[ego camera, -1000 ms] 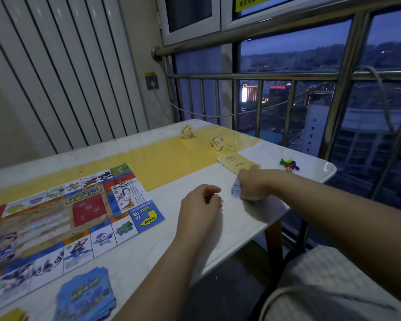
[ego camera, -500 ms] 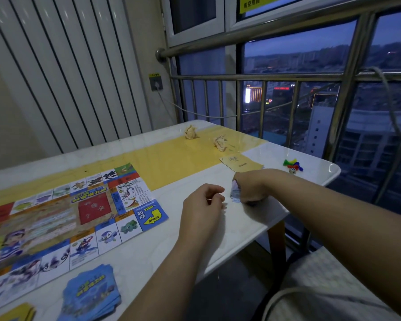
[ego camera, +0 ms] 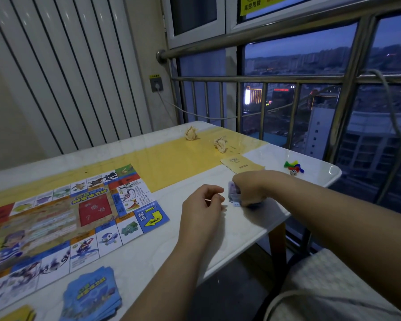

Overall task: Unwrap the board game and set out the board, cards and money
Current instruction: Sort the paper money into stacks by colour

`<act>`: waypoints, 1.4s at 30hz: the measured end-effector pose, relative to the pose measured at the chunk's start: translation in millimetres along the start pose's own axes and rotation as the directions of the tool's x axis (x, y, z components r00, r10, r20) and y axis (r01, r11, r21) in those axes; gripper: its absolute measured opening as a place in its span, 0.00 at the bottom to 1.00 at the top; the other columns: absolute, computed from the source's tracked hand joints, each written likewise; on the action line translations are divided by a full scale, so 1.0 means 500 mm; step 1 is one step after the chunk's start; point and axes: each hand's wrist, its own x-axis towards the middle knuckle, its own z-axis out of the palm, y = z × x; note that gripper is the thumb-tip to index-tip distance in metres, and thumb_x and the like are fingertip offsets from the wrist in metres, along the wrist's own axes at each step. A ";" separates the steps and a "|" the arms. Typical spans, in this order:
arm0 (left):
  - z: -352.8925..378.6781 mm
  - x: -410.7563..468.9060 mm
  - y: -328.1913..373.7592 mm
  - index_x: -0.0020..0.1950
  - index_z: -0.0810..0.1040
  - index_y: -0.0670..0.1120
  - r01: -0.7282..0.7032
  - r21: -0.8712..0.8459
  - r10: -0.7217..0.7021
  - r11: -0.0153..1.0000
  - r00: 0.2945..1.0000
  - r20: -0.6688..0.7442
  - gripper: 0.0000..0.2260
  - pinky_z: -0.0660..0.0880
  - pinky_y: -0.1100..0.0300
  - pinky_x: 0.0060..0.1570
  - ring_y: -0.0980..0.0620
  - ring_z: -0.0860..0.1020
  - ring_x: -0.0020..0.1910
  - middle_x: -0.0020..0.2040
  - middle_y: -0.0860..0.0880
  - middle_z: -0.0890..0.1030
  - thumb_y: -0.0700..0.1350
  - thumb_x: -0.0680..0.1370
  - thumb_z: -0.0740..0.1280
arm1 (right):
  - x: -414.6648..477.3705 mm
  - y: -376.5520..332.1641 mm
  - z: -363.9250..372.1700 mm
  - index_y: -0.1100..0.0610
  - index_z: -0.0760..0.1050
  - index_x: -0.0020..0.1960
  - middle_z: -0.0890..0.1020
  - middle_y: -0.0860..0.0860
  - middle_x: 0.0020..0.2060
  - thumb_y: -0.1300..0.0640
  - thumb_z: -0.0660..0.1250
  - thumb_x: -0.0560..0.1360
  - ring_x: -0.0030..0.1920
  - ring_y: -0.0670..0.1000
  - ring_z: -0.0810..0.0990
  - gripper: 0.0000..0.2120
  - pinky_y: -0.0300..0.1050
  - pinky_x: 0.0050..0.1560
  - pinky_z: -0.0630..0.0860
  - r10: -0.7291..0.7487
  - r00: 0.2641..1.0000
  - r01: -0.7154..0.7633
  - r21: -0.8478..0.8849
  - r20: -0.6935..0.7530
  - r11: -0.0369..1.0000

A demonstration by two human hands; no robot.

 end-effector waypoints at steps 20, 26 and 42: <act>-0.006 0.000 0.002 0.47 0.79 0.53 -0.048 0.067 0.049 0.997 0.999 -0.019 0.12 0.71 0.75 0.40 0.63 0.77 0.45 0.44 0.59 0.80 0.38 0.78 0.61 | 0.004 -0.003 0.002 0.57 0.71 0.49 0.77 0.57 0.50 0.62 0.67 0.74 0.46 0.51 0.71 0.06 0.44 0.46 0.69 -0.145 0.989 0.146 0.014 -0.037 0.989; -0.007 0.007 -0.002 0.66 0.70 0.54 -0.026 0.164 0.021 0.986 0.999 0.031 0.17 0.68 0.69 0.51 0.60 0.73 0.57 0.63 0.53 0.75 0.39 0.79 0.61 | -0.008 -0.005 0.004 0.51 0.63 0.37 0.72 0.51 0.44 0.63 0.66 0.74 0.42 0.50 0.70 0.14 0.37 0.43 0.68 -0.218 0.973 0.221 0.033 -0.079 0.975; -0.004 0.004 -0.001 0.47 0.75 0.62 -0.093 0.279 0.065 0.956 0.992 0.106 0.12 0.76 0.61 0.46 0.60 0.79 0.45 0.47 0.59 0.81 0.44 0.73 0.70 | -0.026 0.010 0.018 0.60 0.74 0.55 0.78 0.55 0.47 0.61 0.68 0.73 0.44 0.50 0.73 0.12 0.36 0.35 0.66 -0.333 0.931 0.352 0.135 -0.147 0.926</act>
